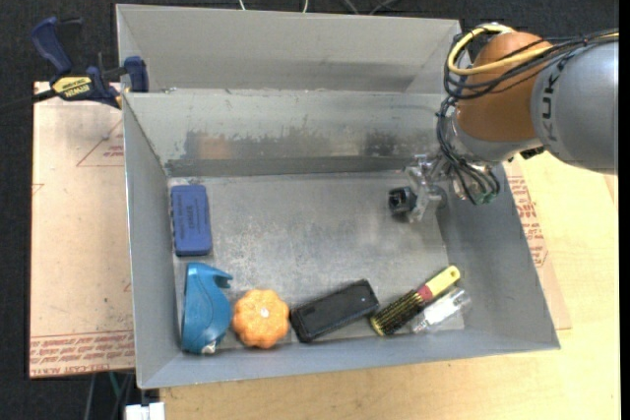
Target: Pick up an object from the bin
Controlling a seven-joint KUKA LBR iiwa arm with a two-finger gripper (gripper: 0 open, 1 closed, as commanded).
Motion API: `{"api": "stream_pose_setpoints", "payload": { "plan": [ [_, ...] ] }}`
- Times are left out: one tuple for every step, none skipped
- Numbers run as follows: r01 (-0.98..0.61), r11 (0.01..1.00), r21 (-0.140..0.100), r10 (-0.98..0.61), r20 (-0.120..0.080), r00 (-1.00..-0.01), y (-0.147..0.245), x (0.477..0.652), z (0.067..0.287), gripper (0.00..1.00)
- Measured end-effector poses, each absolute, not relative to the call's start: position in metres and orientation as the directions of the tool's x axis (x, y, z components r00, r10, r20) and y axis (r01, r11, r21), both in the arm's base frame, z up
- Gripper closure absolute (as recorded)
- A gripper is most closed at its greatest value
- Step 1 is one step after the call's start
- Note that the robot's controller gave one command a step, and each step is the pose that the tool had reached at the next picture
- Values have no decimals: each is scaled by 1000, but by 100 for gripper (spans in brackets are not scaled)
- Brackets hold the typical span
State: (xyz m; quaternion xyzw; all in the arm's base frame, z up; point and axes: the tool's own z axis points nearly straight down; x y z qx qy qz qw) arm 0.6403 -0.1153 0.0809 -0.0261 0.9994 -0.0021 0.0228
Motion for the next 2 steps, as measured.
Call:
{"api": "stream_pose_setpoints", "payload": {
  "plan": [
    [-53, 999, -6, -53, -45, -998, -115, 640, 81, 100],
    [-66, 998, -2, -66, -26, -998, -110, 624, 137, 100]
  ]
}}
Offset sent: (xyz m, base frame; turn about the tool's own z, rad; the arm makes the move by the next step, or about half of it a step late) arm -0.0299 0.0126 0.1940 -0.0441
